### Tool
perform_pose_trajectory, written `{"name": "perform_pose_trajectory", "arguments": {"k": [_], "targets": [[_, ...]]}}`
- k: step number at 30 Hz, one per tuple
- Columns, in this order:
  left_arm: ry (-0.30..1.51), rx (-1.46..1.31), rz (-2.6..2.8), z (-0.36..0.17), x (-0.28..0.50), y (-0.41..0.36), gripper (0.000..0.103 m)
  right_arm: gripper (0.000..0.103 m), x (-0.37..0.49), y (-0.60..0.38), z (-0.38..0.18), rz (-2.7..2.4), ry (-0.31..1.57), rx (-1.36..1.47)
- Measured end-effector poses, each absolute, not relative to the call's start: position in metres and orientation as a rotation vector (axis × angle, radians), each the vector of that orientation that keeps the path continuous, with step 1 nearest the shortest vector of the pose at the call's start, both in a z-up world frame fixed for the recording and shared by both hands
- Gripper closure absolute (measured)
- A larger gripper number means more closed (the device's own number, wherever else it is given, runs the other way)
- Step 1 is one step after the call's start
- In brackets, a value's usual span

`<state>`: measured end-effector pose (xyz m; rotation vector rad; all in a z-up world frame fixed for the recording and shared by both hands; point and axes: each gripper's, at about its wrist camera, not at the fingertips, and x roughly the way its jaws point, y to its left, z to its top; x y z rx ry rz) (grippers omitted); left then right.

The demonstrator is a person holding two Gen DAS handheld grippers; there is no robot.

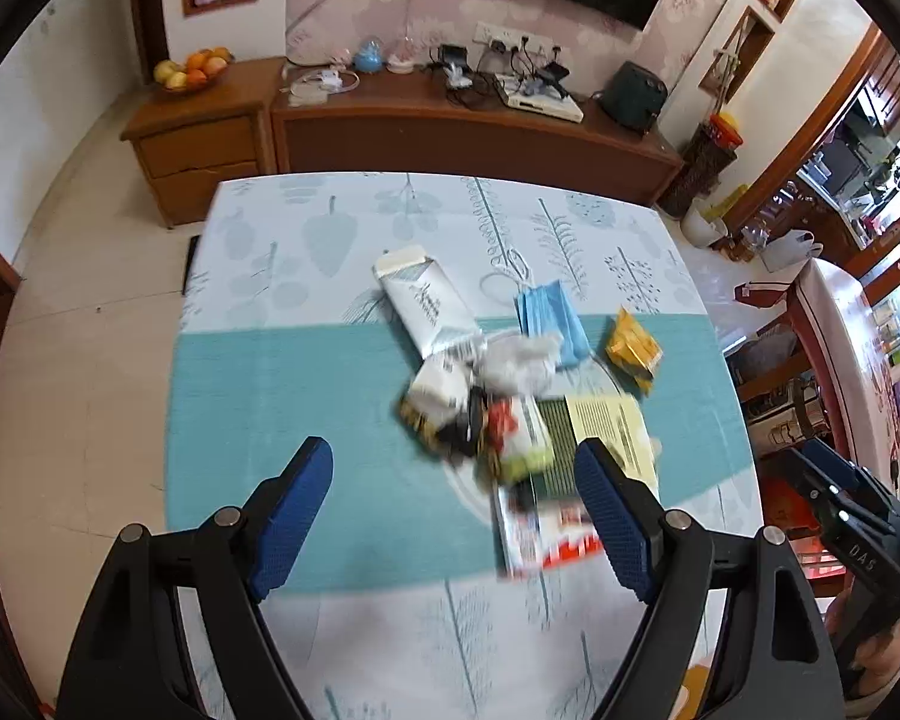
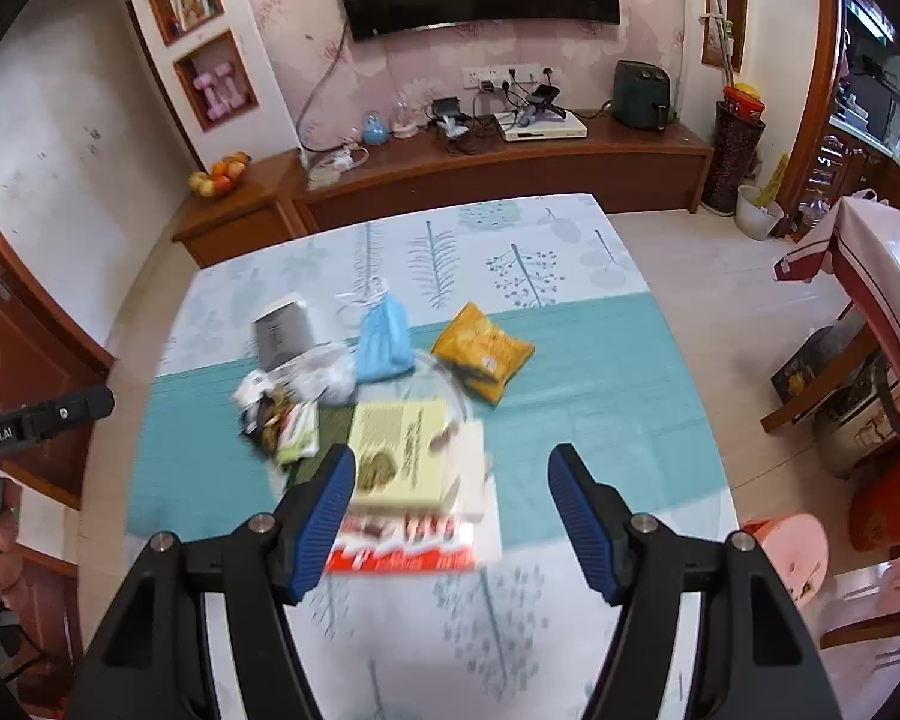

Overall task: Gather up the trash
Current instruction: 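Raise both open tools back up toward the table, then grasp the silver earplug box with the left tool while the right tool grasps the yellow snack bag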

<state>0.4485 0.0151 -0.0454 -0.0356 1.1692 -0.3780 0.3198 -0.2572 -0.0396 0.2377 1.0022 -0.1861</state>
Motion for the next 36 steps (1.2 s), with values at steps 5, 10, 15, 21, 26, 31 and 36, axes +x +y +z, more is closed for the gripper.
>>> {"name": "perform_pose_trajectory", "arguments": {"k": [5, 10, 15, 21, 26, 31, 36], "targets": [[1.221, -0.076, -0.344, -0.077, 0.505, -0.008, 0.022, 0.036, 0.367, -0.277, -0.068, -0.166, 1.053, 0.261], [1.273, -0.106, -0.249, -0.116, 0.548, -0.023, 0.022, 0.036, 0.413, -0.302, -0.108, -0.135, 1.112, 0.238], [1.343, -0.124, -0.148, -0.155, 0.573, -0.032, 0.022, 0.036, 0.449, -0.311, -0.138, -0.059, 1.159, 0.188], [1.386, -0.102, -0.079, -0.194, 0.596, -0.053, 0.022, 0.035, 0.470, -0.312, -0.164, 0.024, 1.190, 0.096], [1.422, -0.038, -0.041, -0.217, 0.601, -0.072, 0.022, 0.035, 0.473, -0.313, -0.182, 0.056, 1.212, 0.063], [1.443, -0.056, -0.013, -0.229, 0.603, -0.073, 0.022, 0.035, 0.471, -0.309, -0.191, 0.086, 1.220, 0.066], [1.409, -0.046, -0.011, -0.225, 0.598, -0.072, 0.040, 0.058, 0.471, -0.305, -0.194, 0.081, 1.228, 0.060]]}}
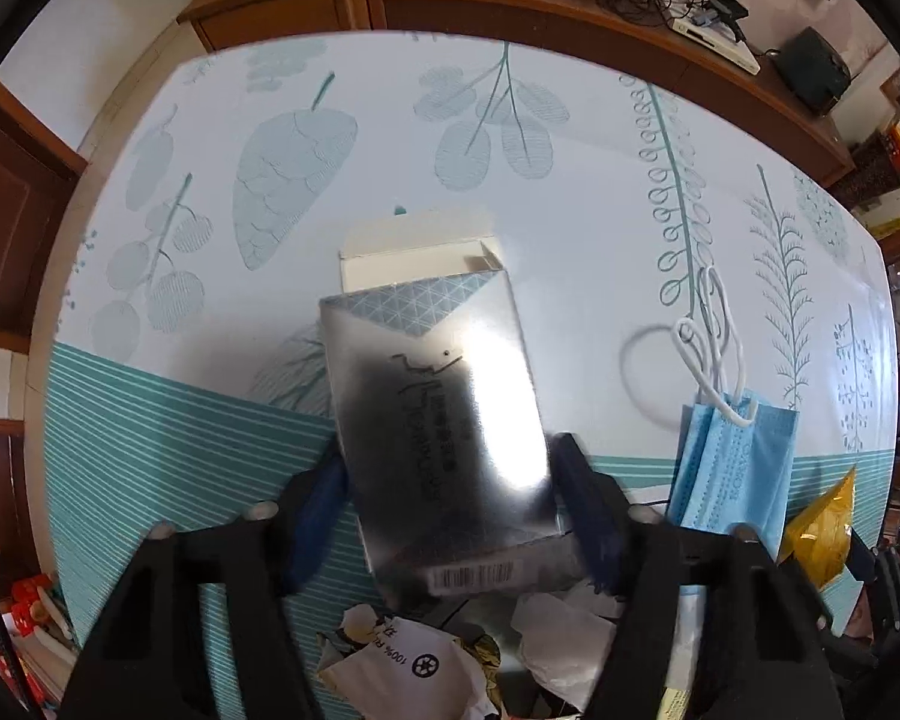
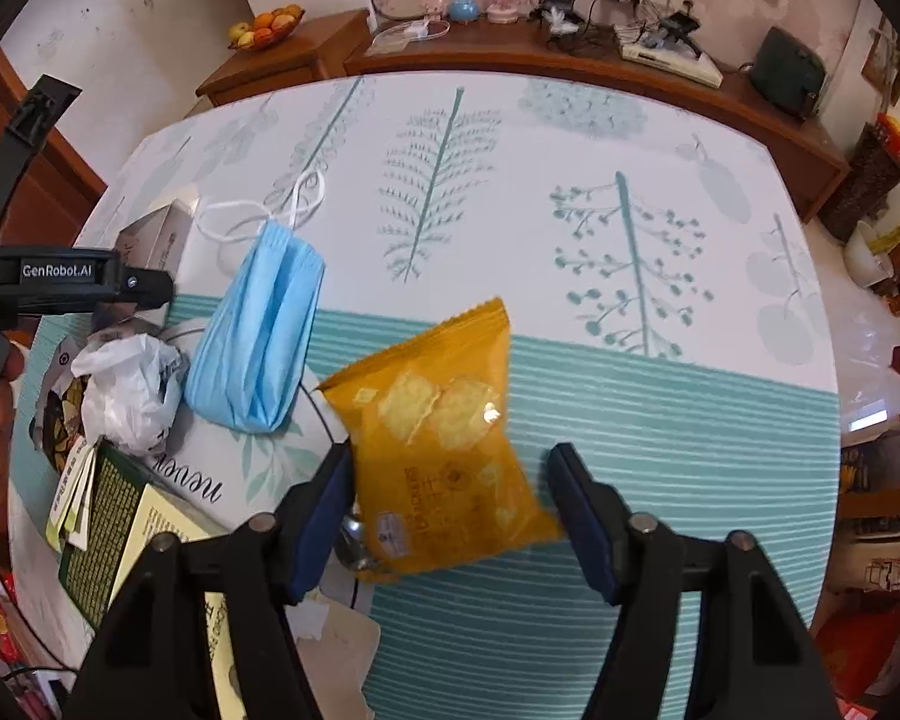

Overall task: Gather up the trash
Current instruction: 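Grasp the silver earplug box with the left tool while the right tool grasps the yellow snack bag, then carry the box and snack bag down to the black bin and release both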

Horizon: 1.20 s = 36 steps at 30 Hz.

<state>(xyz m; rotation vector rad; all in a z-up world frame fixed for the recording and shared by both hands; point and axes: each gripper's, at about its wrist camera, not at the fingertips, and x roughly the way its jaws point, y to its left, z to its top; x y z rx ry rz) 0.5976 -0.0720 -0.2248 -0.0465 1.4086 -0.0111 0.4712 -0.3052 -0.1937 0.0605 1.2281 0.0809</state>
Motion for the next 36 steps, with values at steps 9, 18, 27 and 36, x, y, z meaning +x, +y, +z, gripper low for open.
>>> {"name": "perform_pose_trajectory", "arguments": {"k": [9, 18, 27, 36], "targets": [[1.297, -0.152, -0.080, -0.187, 0.578, -0.062, 0.041, 0.076, 0.449, -0.307, -0.183, 0.051, 1.228, 0.152], [1.187, -0.262, -0.166, -0.109, 0.549, -0.021, 0.041, 0.080, 0.394, -0.304, -0.131, -0.049, 1.145, 0.317], [1.180, -0.252, -0.320, -0.063, 0.481, 0.015, 0.041, 0.082, 0.317, -0.270, -0.069, -0.150, 1.024, 0.417], [1.186, -0.135, -0.464, -0.038, 0.368, 0.013, 0.041, 0.082, 0.246, -0.225, -0.037, -0.120, 1.002, 0.463]]}}
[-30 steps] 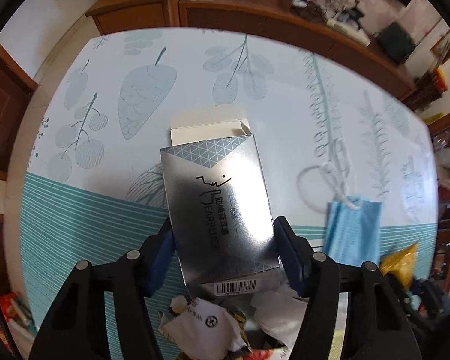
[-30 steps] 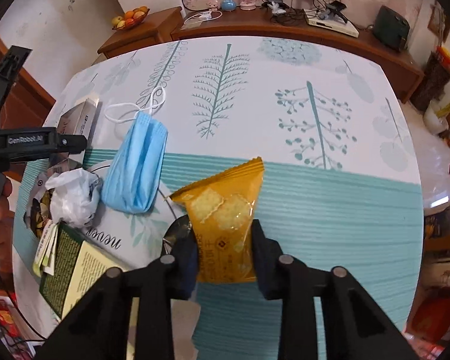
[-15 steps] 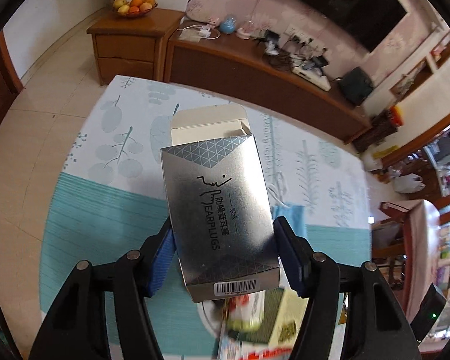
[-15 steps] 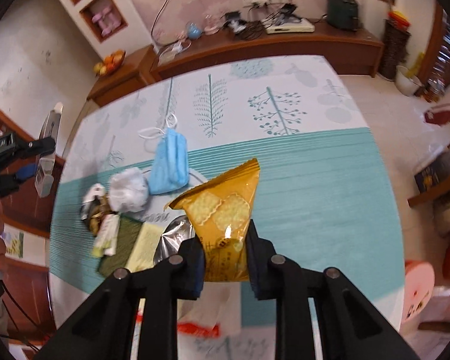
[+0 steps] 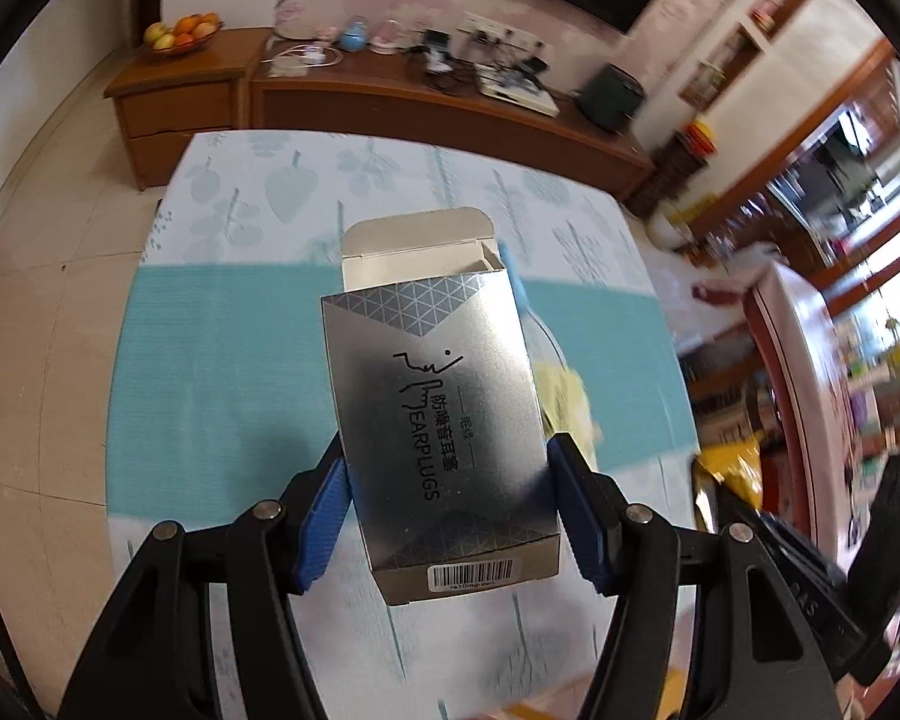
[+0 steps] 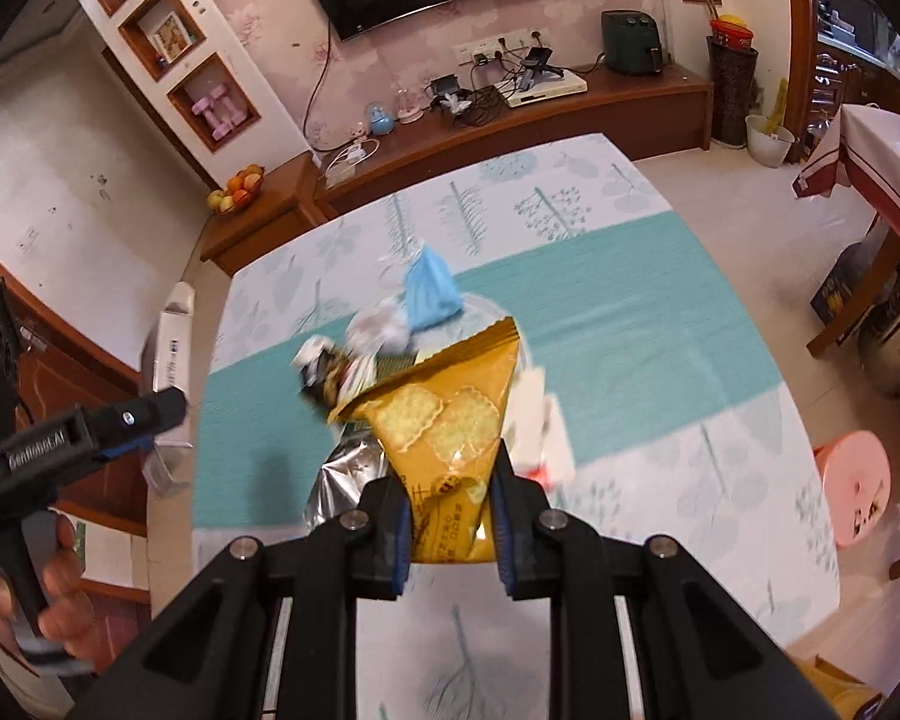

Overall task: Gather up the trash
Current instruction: 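Carry the box and snack bag down to the black bin and release both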

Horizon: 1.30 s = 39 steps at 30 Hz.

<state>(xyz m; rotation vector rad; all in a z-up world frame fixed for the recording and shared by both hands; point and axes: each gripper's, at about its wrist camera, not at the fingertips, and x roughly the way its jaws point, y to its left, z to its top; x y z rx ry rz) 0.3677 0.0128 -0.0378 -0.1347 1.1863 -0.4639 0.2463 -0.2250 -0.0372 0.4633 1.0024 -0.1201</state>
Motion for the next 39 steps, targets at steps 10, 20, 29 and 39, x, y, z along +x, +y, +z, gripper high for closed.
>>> {"name": "perform_pose_trajectory", "arguments": {"k": [10, 20, 29, 39], "targets": [[1.111, -0.091, -0.458, -0.014, 0.225, 0.000, 0.041, 0.084, 0.145, -0.211, -0.030, 0.035, 0.981, 0.483], [1.073, -0.158, -0.336, -0.021, 0.082, -0.001, 0.041, 0.085, 0.031, -0.218, -0.038, 0.149, 0.992, 0.458], [1.124, -0.119, -0.320, -0.041, 0.007, 0.001, 0.041, 0.085, -0.027, -0.210, -0.074, 0.186, 1.068, 0.519], [1.199, -0.048, -0.357, -0.128, -0.008, -0.006, 0.041, 0.085, -0.041, -0.197, -0.177, 0.111, 1.194, 0.584]]}}
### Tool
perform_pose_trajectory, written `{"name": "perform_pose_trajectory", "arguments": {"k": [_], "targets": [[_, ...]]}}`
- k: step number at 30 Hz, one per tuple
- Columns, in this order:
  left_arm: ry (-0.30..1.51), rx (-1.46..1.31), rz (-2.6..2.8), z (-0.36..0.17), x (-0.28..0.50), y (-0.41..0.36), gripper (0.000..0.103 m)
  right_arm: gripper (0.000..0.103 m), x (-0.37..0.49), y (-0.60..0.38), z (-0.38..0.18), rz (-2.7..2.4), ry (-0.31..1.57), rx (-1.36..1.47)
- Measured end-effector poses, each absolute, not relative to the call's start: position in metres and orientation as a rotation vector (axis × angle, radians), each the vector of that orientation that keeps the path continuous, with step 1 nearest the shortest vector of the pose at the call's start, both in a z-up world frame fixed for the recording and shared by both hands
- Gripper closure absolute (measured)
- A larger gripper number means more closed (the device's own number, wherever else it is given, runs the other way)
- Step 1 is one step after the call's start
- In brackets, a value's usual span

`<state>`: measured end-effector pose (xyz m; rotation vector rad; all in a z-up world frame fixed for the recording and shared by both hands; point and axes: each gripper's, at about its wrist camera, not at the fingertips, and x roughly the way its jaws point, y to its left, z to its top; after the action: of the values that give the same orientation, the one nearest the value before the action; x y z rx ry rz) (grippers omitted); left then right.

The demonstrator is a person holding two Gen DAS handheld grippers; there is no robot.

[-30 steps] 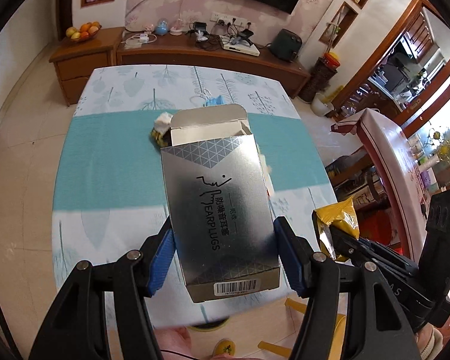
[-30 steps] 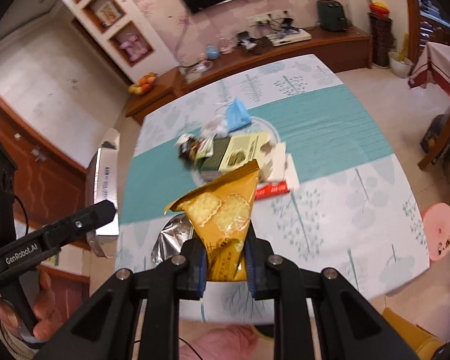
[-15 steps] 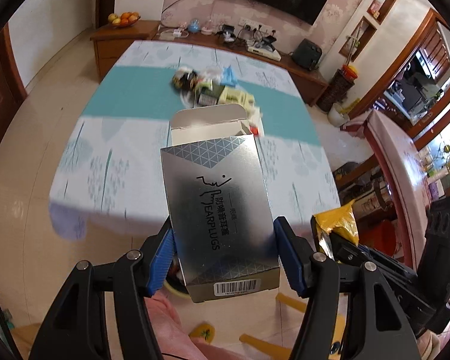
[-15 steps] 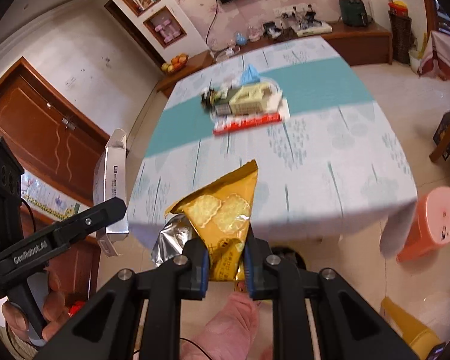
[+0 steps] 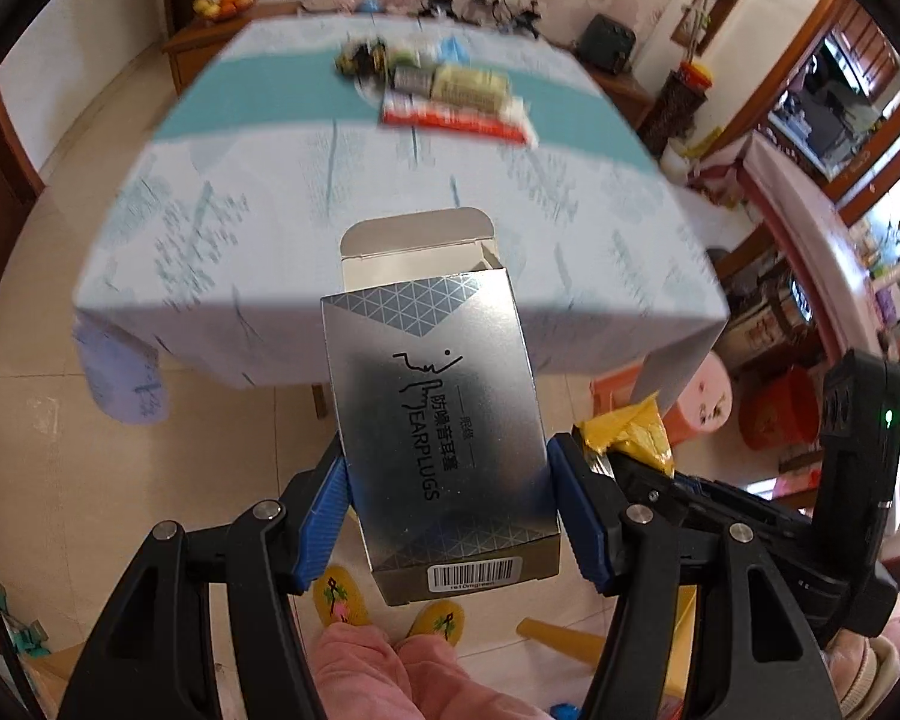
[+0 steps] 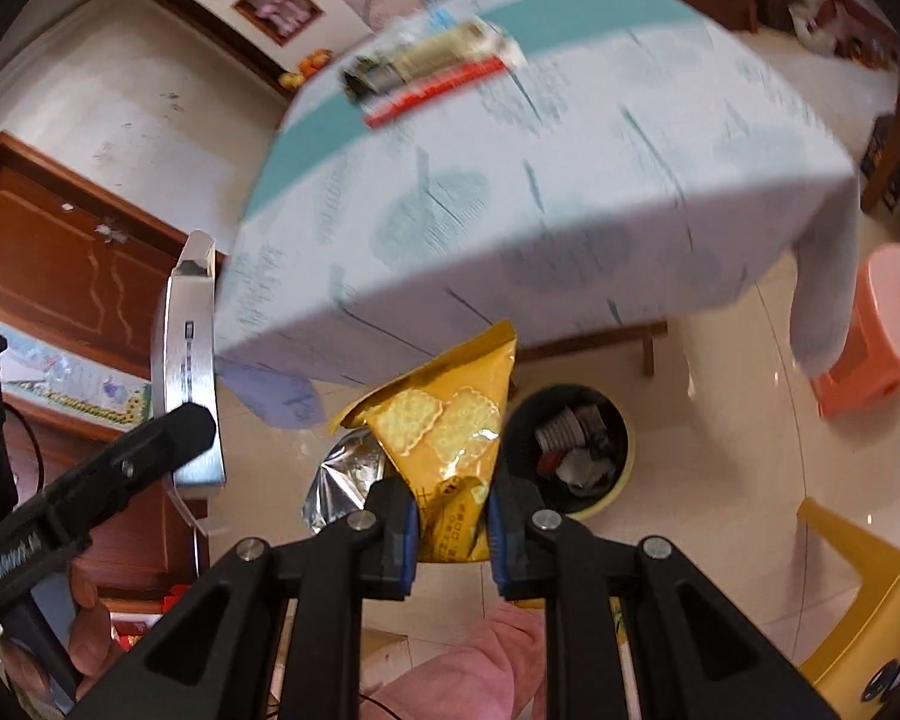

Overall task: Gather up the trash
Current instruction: 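Carry the box and snack bag down to the black bin and release both, then raise both open tools back up toward the table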

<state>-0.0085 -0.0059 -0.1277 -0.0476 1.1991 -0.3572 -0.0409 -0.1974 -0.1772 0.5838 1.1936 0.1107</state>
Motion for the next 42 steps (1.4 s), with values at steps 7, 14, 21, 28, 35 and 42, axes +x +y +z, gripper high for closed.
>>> {"name": "perform_pose_trajectory", "arguments": {"k": [7, 14, 21, 28, 35, 42], "targets": [[1.322, 0.003, -0.374, -0.269, 0.008, -0.020, 0.040, 0.085, -0.030, -0.206, -0.290, 0.009, 1.292, 0.654], [1.367, 0.028, -0.387, -0.394, 0.031, -0.025, 0.040, 0.084, -0.022, -0.203, -0.412, -0.032, 1.352, 0.633], [1.369, 0.048, -0.348, -0.465, 0.045, -0.016, 0.014, 0.053, -0.004, -0.188, -0.510, -0.021, 1.398, 0.657], [1.323, 0.057, -0.300, -0.477, 0.046, 0.003, 0.006, 0.032, 0.000, -0.176, -0.522, -0.033, 1.372, 0.620], [1.277, 0.043, -0.275, -0.452, 0.042, 0.010, 0.006, 0.032, -0.003, -0.171, -0.498, -0.036, 1.349, 0.590], [1.235, 0.019, -0.274, -0.396, 0.036, 0.015, 0.006, 0.032, -0.011, -0.171, -0.442, -0.040, 1.314, 0.586]]}}
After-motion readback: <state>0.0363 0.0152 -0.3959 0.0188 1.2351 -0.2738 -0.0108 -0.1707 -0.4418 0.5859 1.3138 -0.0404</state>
